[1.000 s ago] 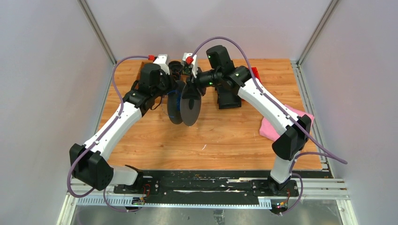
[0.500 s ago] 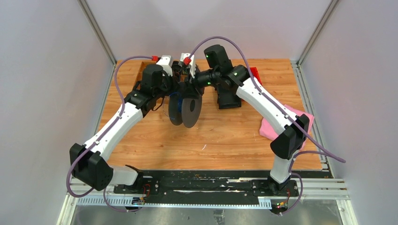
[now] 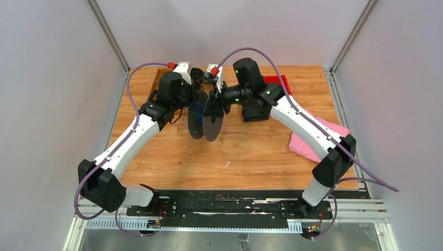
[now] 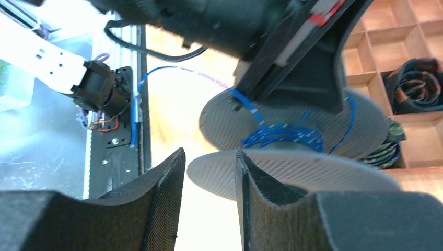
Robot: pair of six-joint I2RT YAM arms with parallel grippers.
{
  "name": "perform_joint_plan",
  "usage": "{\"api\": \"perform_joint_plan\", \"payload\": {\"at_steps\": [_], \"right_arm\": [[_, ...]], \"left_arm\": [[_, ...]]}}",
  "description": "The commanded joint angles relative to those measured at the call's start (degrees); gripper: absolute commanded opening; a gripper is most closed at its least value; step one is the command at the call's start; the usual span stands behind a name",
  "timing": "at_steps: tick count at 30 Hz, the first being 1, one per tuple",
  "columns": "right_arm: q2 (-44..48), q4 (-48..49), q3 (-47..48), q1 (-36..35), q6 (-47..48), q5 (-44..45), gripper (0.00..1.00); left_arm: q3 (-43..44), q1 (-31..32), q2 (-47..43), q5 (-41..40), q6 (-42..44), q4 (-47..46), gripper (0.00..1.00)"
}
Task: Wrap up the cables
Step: Wrap the cable around the cable reel.
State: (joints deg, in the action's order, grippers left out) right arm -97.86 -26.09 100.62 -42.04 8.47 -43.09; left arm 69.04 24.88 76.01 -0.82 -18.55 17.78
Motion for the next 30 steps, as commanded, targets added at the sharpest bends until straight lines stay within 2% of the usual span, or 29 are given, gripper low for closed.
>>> {"api": "perform_joint_plan", "payload": {"at_steps": [1, 6, 11, 30], "right_arm": [[5.6, 6.2, -6.3, -2.4, -8.3, 1.1, 0.41], [5.6, 12.2, -10.0, -3.5, -15.2, -1.6, 0.43], [3.0, 15.1, -9.9, -4.8, -19.3, -3.6, 0.43], [1.4, 20.7, -14.6, -7.1, -23.1, -7.4, 0.42]], "left_arm": [[2.1, -0.2, -0.2, -3.0, -1.8, -4.3, 0.00], [3.0, -0.4, 0.6, -3.5, -3.0, -3.8, 0.00], [3.1, -0.5, 0.9, -3.9, -3.7, -3.5, 0.00], [3.9, -2.0, 1.5, -2.6, -6.1, -3.1, 0.00]]}}
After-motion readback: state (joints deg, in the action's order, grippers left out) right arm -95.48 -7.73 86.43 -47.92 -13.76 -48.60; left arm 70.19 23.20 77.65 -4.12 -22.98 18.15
